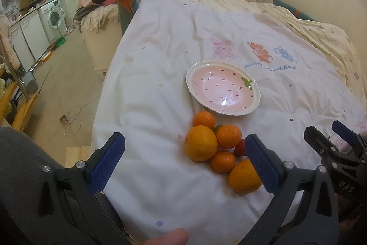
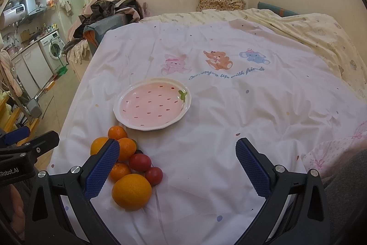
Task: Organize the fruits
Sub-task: 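Grasp the large orange at the front of the pile with the right gripper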
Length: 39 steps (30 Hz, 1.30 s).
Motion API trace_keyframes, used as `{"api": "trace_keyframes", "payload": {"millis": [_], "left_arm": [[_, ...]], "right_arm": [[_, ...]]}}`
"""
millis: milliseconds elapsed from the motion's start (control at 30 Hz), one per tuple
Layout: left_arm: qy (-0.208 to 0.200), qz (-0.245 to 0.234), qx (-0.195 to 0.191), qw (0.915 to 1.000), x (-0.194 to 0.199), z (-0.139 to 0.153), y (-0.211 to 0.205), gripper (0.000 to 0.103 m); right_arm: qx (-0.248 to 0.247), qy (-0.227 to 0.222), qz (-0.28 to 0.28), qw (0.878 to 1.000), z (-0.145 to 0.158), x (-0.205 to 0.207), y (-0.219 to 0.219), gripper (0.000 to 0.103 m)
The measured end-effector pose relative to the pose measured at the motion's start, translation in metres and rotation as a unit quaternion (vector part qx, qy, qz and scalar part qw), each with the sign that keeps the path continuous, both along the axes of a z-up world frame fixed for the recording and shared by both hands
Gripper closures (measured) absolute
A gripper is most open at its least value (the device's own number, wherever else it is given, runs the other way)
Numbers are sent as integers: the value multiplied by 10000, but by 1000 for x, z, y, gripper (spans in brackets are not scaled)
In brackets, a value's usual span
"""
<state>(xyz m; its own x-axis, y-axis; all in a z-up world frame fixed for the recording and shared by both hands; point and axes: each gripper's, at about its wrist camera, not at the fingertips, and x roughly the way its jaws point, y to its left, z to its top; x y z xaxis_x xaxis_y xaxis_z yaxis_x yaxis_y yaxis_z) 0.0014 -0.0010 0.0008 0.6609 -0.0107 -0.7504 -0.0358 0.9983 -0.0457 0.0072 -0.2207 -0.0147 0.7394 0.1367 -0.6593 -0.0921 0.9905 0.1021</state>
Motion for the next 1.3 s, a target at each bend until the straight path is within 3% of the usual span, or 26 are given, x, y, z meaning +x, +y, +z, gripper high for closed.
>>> {"api": "trace_keyframes", "payload": {"millis": [467, 533, 600, 700, 867, 1033, 1300], "left_arm": [[-14, 24, -31, 10000, 0, -1, 2, 0], [3, 64, -51, 10000, 1, 0, 4, 0], [27, 126, -101, 9999, 1, 0, 7, 0], [52, 233, -180, 9996, 2, 1, 13, 0], [95, 317, -295, 9990, 4, 1, 18, 0], [134, 335, -362, 9987, 4, 0, 21, 0], [193, 337, -363, 9986, 7, -3, 21, 0]], "right_arm": [[-7, 53, 11, 10000, -1, -1, 1, 0], [244, 358, 159, 9989, -4, 5, -1, 0], [828, 1022, 356, 9907, -13, 17, -7, 0], [1492, 2012, 464, 9670, -36, 33, -10, 3], [1797, 3180, 618, 9288, -84, 39, 13, 18], [1435, 3457, 773, 9241, -106, 43, 40, 23], [1273, 3576, 815, 9216, -106, 54, 53, 33]]}}
